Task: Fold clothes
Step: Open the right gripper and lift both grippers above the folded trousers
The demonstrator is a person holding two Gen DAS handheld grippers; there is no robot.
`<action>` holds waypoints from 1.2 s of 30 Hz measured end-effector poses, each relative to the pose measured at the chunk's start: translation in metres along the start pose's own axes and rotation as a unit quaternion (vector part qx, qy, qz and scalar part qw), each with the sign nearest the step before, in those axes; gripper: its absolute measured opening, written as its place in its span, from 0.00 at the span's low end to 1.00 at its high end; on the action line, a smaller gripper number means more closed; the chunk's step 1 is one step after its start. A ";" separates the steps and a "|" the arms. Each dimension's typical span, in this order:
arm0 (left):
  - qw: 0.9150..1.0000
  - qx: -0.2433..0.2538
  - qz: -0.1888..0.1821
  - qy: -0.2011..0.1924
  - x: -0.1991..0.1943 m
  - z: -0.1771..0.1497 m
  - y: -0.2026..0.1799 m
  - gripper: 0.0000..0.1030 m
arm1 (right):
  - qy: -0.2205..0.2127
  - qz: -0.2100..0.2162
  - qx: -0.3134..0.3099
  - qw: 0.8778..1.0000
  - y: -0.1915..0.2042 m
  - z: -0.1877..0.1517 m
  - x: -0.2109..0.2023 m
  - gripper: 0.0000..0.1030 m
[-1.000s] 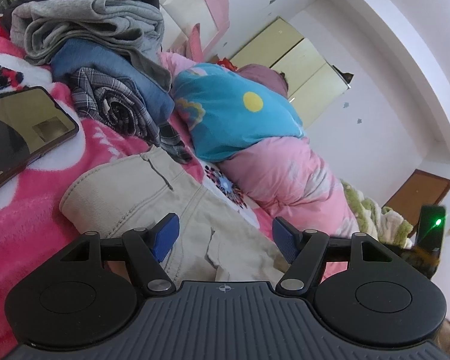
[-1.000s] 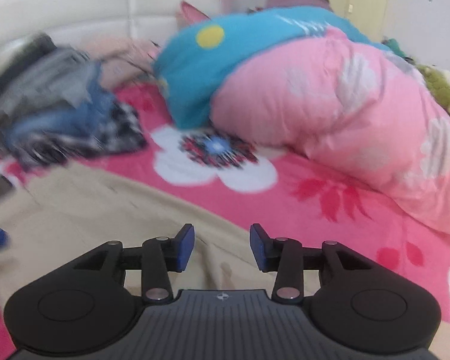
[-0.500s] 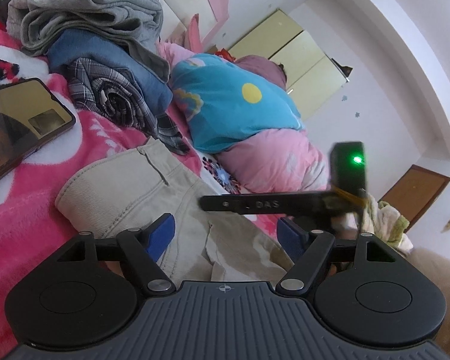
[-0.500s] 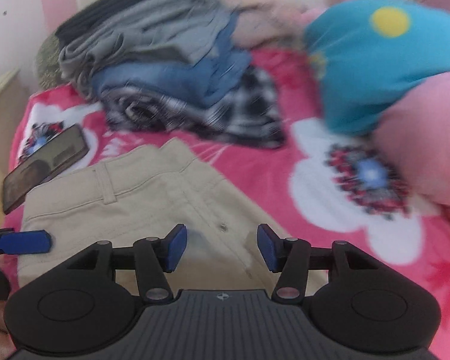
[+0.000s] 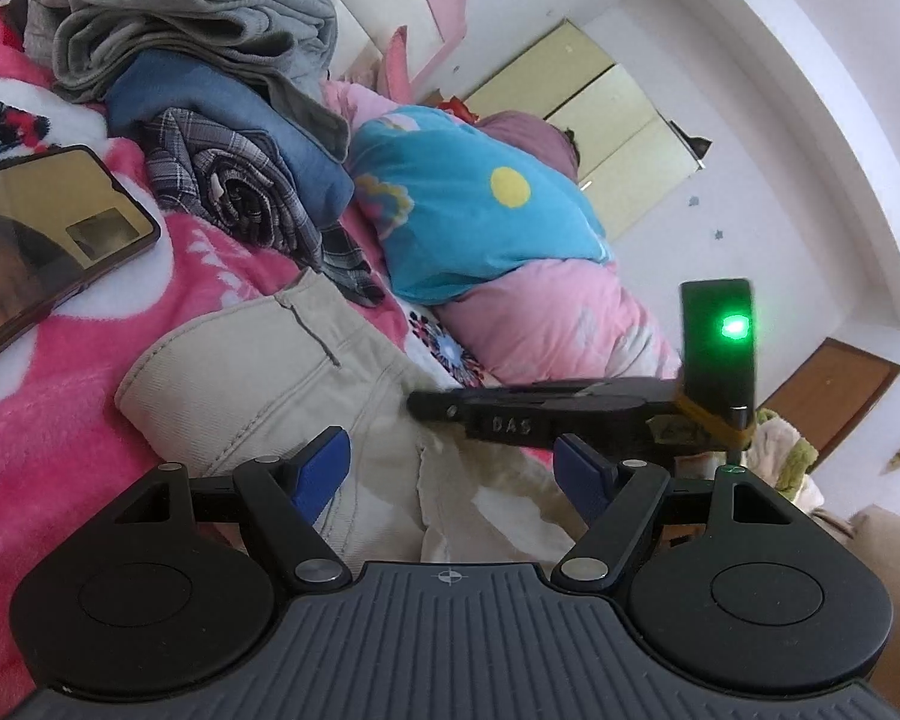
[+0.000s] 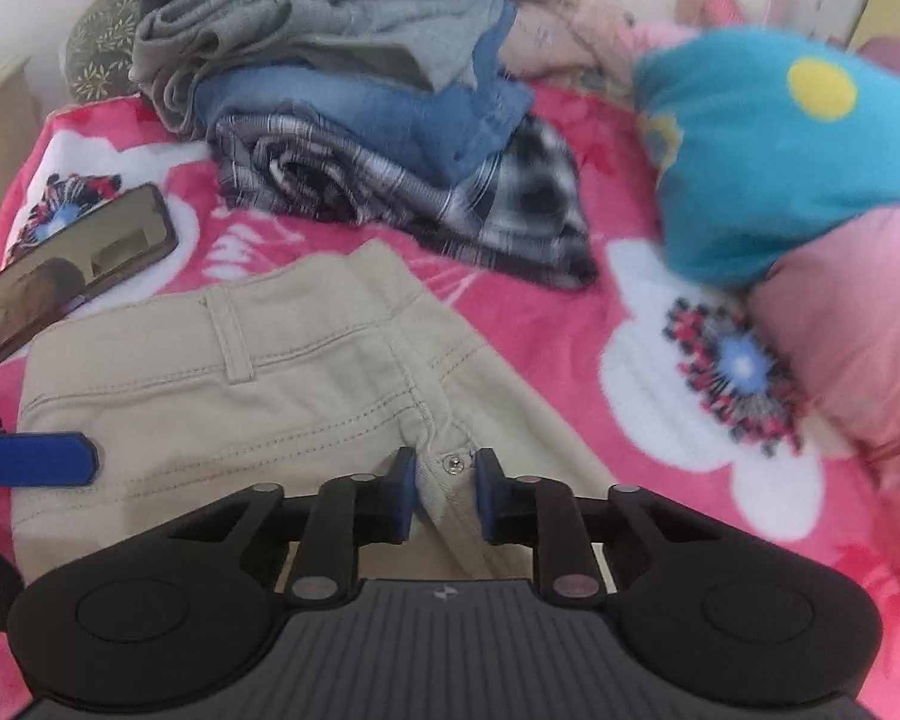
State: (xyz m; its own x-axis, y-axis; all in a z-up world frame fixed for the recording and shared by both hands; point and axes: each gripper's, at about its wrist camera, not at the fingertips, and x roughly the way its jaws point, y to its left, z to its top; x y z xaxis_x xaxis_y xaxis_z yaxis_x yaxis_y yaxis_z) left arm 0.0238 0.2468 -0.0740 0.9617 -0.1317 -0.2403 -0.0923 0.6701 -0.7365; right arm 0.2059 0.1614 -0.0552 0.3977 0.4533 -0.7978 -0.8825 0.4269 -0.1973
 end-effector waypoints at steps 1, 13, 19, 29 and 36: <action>1.000 -0.001 0.001 -0.001 0.000 0.000 0.000 0.73 | -0.008 -0.012 -0.003 1.000 0.002 0.002 -0.003 0.19; 1.000 -0.009 0.015 0.003 0.010 -0.001 0.002 0.73 | -0.044 -0.107 -0.082 0.990 0.022 0.017 0.000 0.19; 1.000 -0.016 0.014 0.005 0.012 -0.001 0.004 0.73 | -0.048 -0.095 -0.081 0.991 0.019 0.012 0.024 0.19; 0.999 0.028 0.041 -0.005 0.012 -0.005 -0.007 0.73 | -0.086 -0.095 0.094 0.987 -0.029 0.002 -0.012 0.61; 0.998 0.047 0.046 -0.023 0.008 -0.007 -0.017 0.73 | -0.099 -0.128 0.284 0.945 -0.062 -0.084 -0.117 0.59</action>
State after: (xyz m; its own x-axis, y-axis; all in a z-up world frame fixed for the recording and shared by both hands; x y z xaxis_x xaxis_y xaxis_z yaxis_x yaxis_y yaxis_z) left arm 0.0315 0.2293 -0.0683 0.9614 -0.0348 -0.2731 -0.1578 0.7431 -0.6503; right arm 0.1930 0.0157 0.0027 0.6691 0.3918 -0.6315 -0.4962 0.8681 0.0129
